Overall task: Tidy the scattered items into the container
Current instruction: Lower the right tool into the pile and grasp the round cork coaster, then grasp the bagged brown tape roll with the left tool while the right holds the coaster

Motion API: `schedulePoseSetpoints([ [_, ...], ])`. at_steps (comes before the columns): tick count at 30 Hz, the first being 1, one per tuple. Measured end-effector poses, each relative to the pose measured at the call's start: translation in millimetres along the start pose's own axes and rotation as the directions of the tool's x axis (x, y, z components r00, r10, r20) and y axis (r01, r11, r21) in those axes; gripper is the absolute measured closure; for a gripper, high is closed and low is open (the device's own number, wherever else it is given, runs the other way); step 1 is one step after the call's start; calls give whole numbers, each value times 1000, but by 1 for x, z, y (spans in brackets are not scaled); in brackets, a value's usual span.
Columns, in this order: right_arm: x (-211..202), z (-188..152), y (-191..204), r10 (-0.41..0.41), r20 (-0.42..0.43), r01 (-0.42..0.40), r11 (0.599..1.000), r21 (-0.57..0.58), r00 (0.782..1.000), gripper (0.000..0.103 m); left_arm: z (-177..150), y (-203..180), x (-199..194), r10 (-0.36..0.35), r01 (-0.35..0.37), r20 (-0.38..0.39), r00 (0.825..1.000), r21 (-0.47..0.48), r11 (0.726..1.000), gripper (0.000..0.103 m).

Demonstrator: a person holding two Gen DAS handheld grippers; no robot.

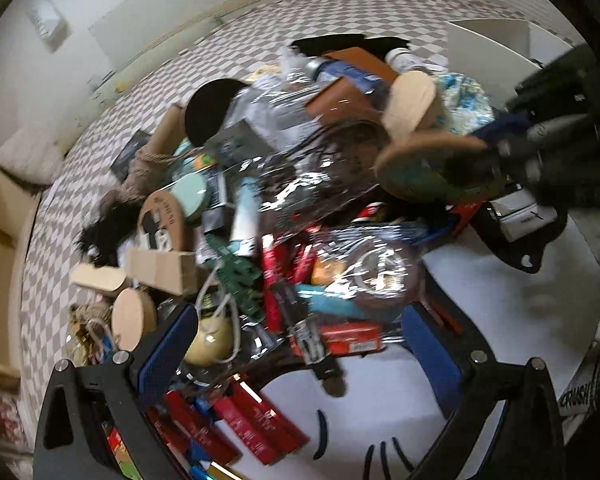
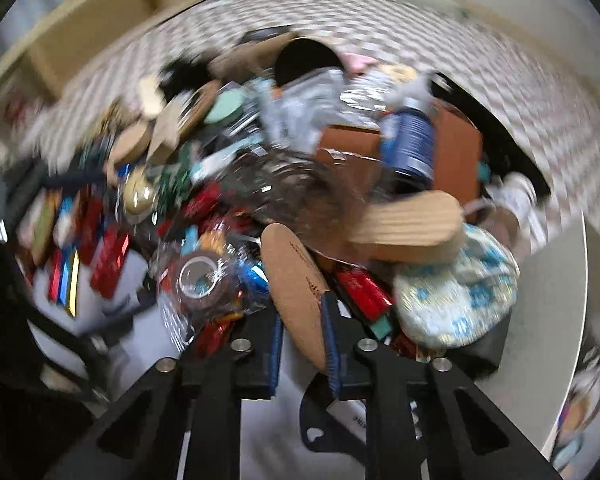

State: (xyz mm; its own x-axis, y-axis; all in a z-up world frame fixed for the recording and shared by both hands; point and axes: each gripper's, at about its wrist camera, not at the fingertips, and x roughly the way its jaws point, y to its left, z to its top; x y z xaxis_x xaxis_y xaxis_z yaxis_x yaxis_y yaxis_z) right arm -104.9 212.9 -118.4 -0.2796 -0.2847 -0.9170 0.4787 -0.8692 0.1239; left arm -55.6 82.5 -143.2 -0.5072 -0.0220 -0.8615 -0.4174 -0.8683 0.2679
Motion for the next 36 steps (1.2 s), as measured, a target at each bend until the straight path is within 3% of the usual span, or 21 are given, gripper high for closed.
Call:
schedulePoseSetpoints([
  [1, -2, 0, -8, 24, -4, -24, 999, 47, 1000, 93, 1, -4, 1, -5, 5, 4, 1000, 15, 1000, 1],
  [4, -5, -1, -21, 68, -13, -66, 990, 124, 998, 94, 3, -17, 5, -14, 14, 7, 1000, 62, 998, 1],
  [9, -1, -7, -23, 89, -43, -82, 986, 147, 995, 94, 7, -28, 21, -4, 7, -36, 999, 87, 996, 1],
  [14, 0, -8, -18, 87, -54, -79, 989, 127, 995, 94, 16, -22, 35, -16, 18, -68, 998, 34, 999, 1],
  [16, 1, -8, -17, 90, -61, -82, 989, 122, 994, 94, 19, -18, 39, -39, 39, -84, 996, 8, 999, 10],
  [18, 1, -9, -15, 86, -65, -79, 991, 106, 994, 94, 20, -15, 46, -77, 75, -119, 990, -22, 997, 33],
  [27, 10, -13, -9, 89, -110, -81, 994, 74, 990, 94, 19, -5, 47, -136, 124, -152, 979, -85, 989, 52],
  [36, 0, -15, 1, 50, -101, -47, 999, 28, 994, 94, 16, 10, 33, -150, 130, -135, 979, -143, 981, 55],
])
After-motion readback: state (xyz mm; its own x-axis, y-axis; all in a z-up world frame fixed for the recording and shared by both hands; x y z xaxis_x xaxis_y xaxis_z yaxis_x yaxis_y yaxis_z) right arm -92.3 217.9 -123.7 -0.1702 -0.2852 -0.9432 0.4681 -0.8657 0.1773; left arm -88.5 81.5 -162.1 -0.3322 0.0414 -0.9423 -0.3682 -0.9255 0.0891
